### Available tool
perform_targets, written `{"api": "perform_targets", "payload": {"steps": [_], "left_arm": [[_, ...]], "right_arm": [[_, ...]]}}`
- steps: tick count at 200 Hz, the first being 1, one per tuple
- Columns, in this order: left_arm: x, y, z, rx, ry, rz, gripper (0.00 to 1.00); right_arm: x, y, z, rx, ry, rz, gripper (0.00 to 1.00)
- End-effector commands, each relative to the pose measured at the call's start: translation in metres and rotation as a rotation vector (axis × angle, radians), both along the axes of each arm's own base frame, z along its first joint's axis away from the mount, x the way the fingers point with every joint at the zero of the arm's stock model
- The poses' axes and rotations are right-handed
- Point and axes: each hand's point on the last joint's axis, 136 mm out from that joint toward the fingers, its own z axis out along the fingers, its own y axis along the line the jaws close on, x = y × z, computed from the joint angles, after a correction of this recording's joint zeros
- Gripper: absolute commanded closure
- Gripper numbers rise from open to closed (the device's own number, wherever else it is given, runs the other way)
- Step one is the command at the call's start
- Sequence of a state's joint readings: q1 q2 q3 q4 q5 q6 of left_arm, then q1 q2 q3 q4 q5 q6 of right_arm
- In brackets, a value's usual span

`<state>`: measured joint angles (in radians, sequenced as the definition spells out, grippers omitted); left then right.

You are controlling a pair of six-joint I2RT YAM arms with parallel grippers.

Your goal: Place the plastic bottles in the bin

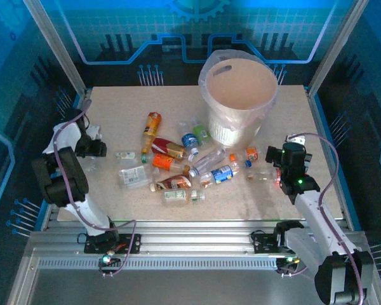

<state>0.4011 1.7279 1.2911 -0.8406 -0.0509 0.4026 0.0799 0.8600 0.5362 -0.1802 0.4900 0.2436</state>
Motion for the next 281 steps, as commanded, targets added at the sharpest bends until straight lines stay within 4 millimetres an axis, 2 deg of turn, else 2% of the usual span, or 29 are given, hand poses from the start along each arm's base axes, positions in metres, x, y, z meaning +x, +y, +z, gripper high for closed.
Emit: {"api": "perform_targets", "payload": {"steps": [1, 42, 69, 88, 144, 175, 196, 219, 224, 247, 281], "left_arm": [[0.014, -0.003, 0.055, 0.005, -0.161, 0.029, 0.65], [0.019, -0.008, 0.125, 0.024, -0.36, 0.079, 0.7], [0.026, -0.038, 0.174, -0.055, -0.539, 0.078, 0.71], [0.033, -0.073, 0.213, -0.142, -0.687, 0.051, 0.75], [0.048, -0.204, 0.341, -0.485, -1.112, -0.16, 0.78], [0.052, -0.283, 0.394, -0.653, -1.267, -0.326, 0.79], [0.054, -0.339, 0.41, -0.722, -1.305, -0.467, 0.79], [0.054, -0.394, 0.416, -0.789, -1.31, -0.631, 0.78], [0.054, -0.405, 0.416, -0.798, -1.304, -0.667, 0.78], [0.049, -0.448, 0.412, -0.813, -1.31, -0.822, 0.78], [0.05, -0.483, 0.4, -0.796, -1.327, -0.946, 0.78]], "right_arm": [[0.0, 0.004, 0.006, 0.007, -0.008, 0.006, 0.0], [-0.001, 0.004, 0.013, 0.019, -0.014, 0.0, 0.01], [-0.004, 0.001, 0.018, 0.032, -0.001, -0.025, 0.0], [-0.009, -0.001, 0.022, 0.047, 0.006, -0.05, 0.0], [-0.026, -0.007, 0.041, 0.081, -0.006, -0.1, 0.0], [-0.037, -0.006, 0.053, 0.095, -0.024, -0.096, 0.0], [-0.039, 0.003, 0.071, 0.118, -0.047, -0.033, 0.0], [-0.04, 0.02, 0.106, 0.153, -0.098, 0.075, 0.0], [-0.04, 0.026, 0.124, 0.163, -0.134, 0.11, 0.0], [-0.036, 0.054, 0.176, 0.212, -0.219, 0.28, 0.0], [-0.027, 0.105, 0.269, 0.299, -0.358, 0.562, 0.01]]}}
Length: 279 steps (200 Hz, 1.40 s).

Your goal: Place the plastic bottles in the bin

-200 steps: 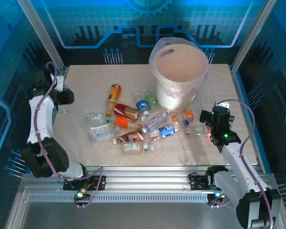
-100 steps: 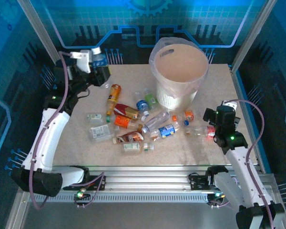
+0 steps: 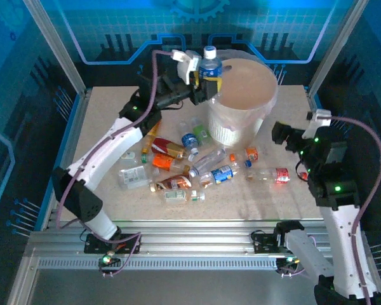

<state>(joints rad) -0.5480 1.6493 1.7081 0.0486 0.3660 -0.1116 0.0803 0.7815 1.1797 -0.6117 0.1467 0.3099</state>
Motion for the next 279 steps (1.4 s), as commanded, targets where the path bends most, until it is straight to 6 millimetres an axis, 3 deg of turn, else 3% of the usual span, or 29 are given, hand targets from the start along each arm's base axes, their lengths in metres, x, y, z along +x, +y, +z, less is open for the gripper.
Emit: {"api": "perform_targets", "payload": {"steps": [1, 32, 67, 124, 186, 220, 242, 262, 270, 279], "left_arm": [[-0.014, -0.019, 0.029, 0.001, -0.18, -0.081, 0.78], [-0.019, -0.038, 0.018, 0.032, -0.223, -0.129, 0.78], [-0.027, -0.046, 0.011, 0.048, -0.237, -0.176, 0.78], [-0.039, -0.049, 0.007, 0.05, -0.246, -0.235, 0.78], [-0.053, -0.053, 0.005, 0.063, -0.284, -0.278, 0.78], [-0.052, -0.055, 0.004, 0.068, -0.283, -0.276, 0.75], [-0.049, -0.053, 0.006, 0.068, -0.29, -0.252, 0.74], [-0.049, -0.051, 0.01, 0.065, -0.298, -0.24, 0.63], [-0.048, -0.05, 0.01, 0.066, -0.297, -0.233, 0.5], [-0.048, -0.049, 0.009, 0.07, -0.297, -0.223, 0.34]], "right_arm": [[0.002, 0.051, 0.056, 0.045, -0.101, 0.283, 0.01], [0.012, 0.094, 0.118, 0.072, -0.203, 0.505, 0.09], [0.026, 0.131, 0.151, 0.04, -0.241, 0.655, 0.14], [0.053, 0.174, 0.153, -0.008, -0.204, 0.778, 0.28], [0.068, 0.188, 0.141, -0.013, -0.162, 0.812, 0.37], [0.07, 0.197, 0.132, -0.015, -0.132, 0.842, 0.53], [0.069, 0.198, 0.13, -0.02, -0.127, 0.847, 0.71], [0.071, 0.196, 0.129, -0.03, -0.128, 0.833, 0.92], [0.072, 0.195, 0.129, -0.035, -0.13, 0.824, 1.0], [0.073, 0.193, 0.13, -0.044, -0.136, 0.812, 1.0]]}}
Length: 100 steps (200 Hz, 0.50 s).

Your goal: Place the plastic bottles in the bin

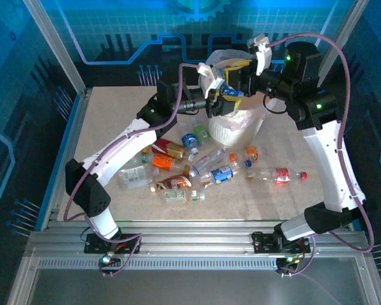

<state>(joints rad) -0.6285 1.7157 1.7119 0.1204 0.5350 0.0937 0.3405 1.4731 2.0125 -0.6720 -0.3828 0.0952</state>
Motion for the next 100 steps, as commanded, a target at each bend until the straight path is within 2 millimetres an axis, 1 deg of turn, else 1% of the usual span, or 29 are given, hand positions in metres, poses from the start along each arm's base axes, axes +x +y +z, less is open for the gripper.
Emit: {"api": "perform_targets", "payload": {"steps": [1, 6, 9, 12, 14, 23, 36, 46, 57, 76, 100], "left_arm": [[-0.01, 0.007, 0.024, -0.03, -0.099, 0.016, 0.32], [-0.01, 0.008, 0.025, -0.029, -0.099, 0.025, 0.23], [-0.01, 0.009, 0.025, -0.028, -0.099, 0.032, 0.15], [-0.01, 0.01, 0.025, -0.026, -0.1, 0.041, 0.04], [-0.01, 0.011, 0.025, -0.026, -0.1, 0.045, 0.02], [-0.01, 0.017, 0.025, -0.024, -0.105, 0.074, 0.01], [-0.014, 0.026, 0.027, -0.031, -0.117, 0.108, 0.01], [-0.018, 0.035, 0.031, -0.043, -0.13, 0.141, 0.01], [-0.019, 0.047, 0.029, -0.06, -0.126, 0.198, 0.01], [-0.02, 0.074, 0.032, -0.118, -0.114, 0.324, 0.01], [-0.019, 0.113, 0.03, -0.174, -0.058, 0.504, 0.01]], "right_arm": [[-0.002, 0.0, 0.003, -0.001, 0.002, -0.013, 1.0], [-0.001, -0.001, 0.004, -0.005, -0.006, -0.023, 1.0], [0.0, -0.002, 0.005, -0.007, -0.01, -0.029, 1.0], [0.001, -0.003, 0.006, -0.01, -0.016, -0.036, 1.0], [0.002, -0.004, 0.006, -0.012, -0.019, -0.043, 1.0], [0.006, -0.009, 0.01, -0.023, -0.04, -0.076, 1.0], [0.014, -0.015, 0.016, -0.037, -0.077, -0.128, 1.0], [0.02, -0.021, 0.023, -0.048, -0.109, -0.171, 1.0], [0.03, -0.026, 0.03, -0.059, -0.14, -0.217, 1.0], [0.046, -0.032, 0.037, -0.075, -0.176, -0.276, 1.0], [0.074, -0.035, 0.032, -0.096, -0.188, -0.341, 1.0]]}}
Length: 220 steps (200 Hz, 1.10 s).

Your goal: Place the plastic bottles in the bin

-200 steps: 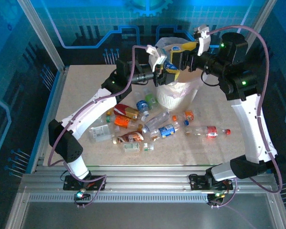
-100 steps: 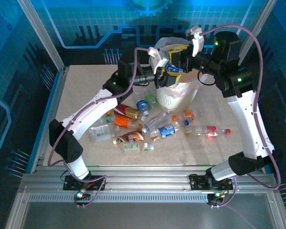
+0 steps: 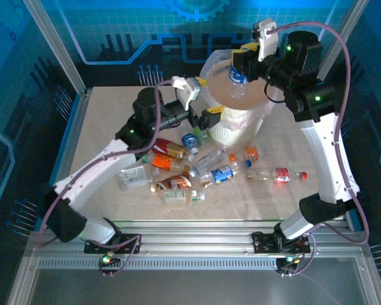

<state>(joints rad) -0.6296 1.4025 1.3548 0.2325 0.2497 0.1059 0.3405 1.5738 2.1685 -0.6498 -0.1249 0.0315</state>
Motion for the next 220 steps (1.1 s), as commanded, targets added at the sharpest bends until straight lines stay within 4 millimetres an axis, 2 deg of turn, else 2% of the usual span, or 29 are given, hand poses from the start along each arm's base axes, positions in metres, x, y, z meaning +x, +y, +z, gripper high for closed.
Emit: {"api": "perform_targets", "payload": {"steps": [1, 20, 43, 74, 101, 136, 188, 220], "left_arm": [[0.002, 0.045, 0.025, -0.13, -0.014, 0.221, 0.01], [0.002, 0.071, 0.018, -0.16, 0.03, 0.34, 0.01], [0.003, 0.095, 0.004, -0.181, 0.091, 0.443, 0.01], [0.005, 0.117, -0.015, -0.181, 0.171, 0.534, 0.01], [0.012, 0.131, -0.036, -0.152, 0.241, 0.618, 0.01], [0.018, 0.143, -0.061, -0.126, 0.305, 0.692, 0.01], [0.025, 0.153, -0.083, -0.118, 0.369, 0.739, 0.01], [0.027, 0.154, -0.096, -0.086, 0.405, 0.752, 0.01]], "right_arm": [[0.029, -0.007, 0.005, -0.032, -0.058, -0.1, 1.0], [0.05, -0.005, -0.006, -0.034, -0.048, -0.12, 1.0], [0.079, 0.002, -0.032, -0.045, 0.001, -0.131, 1.0], [0.113, 0.006, -0.082, -0.06, 0.12, -0.138, 1.0], [0.133, 0.001, -0.131, -0.06, 0.251, -0.143, 1.0], [0.143, -0.005, -0.194, -0.058, 0.405, -0.122, 1.0], [0.15, -0.015, -0.265, -0.115, 0.56, -0.117, 1.0], [0.151, -0.016, -0.299, -0.15, 0.631, -0.114, 0.97]]}}
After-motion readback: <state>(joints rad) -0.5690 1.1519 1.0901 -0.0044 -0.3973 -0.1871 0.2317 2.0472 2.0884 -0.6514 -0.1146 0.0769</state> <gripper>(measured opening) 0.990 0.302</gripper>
